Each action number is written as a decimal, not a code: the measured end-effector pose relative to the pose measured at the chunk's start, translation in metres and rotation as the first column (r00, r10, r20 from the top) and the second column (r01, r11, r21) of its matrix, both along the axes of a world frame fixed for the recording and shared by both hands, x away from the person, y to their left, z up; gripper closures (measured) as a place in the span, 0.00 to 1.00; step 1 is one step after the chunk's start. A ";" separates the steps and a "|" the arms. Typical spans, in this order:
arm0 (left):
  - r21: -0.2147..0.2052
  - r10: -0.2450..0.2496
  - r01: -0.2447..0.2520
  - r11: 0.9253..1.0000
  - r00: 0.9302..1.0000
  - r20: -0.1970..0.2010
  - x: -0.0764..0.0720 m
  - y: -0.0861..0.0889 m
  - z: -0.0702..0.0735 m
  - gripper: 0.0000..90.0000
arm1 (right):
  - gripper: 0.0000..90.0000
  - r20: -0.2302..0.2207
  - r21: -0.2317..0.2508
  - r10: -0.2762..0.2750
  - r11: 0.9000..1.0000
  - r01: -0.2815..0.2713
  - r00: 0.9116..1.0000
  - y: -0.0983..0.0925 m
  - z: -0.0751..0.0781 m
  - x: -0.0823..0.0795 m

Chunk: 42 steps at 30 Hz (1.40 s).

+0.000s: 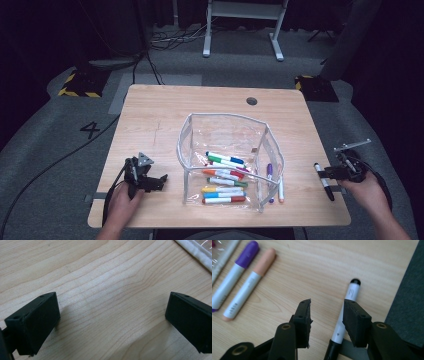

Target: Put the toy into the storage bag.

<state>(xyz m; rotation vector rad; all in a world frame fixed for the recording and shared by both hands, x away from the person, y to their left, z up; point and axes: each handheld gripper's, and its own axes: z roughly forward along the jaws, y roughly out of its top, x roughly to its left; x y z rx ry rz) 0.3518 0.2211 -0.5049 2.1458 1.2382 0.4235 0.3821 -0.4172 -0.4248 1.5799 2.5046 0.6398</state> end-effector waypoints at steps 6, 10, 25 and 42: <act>0.000 0.000 0.000 1.000 1.000 0.000 0.000 0.000 0.000 0.00 | 0.71 -0.045 -0.052 -0.045 0.998 0.043 0.998 -0.008 -0.021 0.005; 0.000 0.000 0.000 1.000 1.000 0.000 0.000 0.000 0.000 0.00 | 0.72 -0.069 -0.038 -0.046 0.998 0.044 0.997 -0.006 -0.029 0.006; 0.000 -0.001 0.001 1.000 1.000 0.000 0.000 0.000 0.000 0.00 | 0.85 -0.070 0.021 0.011 1.000 -0.009 0.998 0.012 -0.015 0.009; -0.001 -0.001 0.001 1.000 1.000 0.002 0.000 0.000 0.000 0.00 | 0.85 0.108 0.109 0.202 0.971 -0.213 0.974 0.062 0.092 0.000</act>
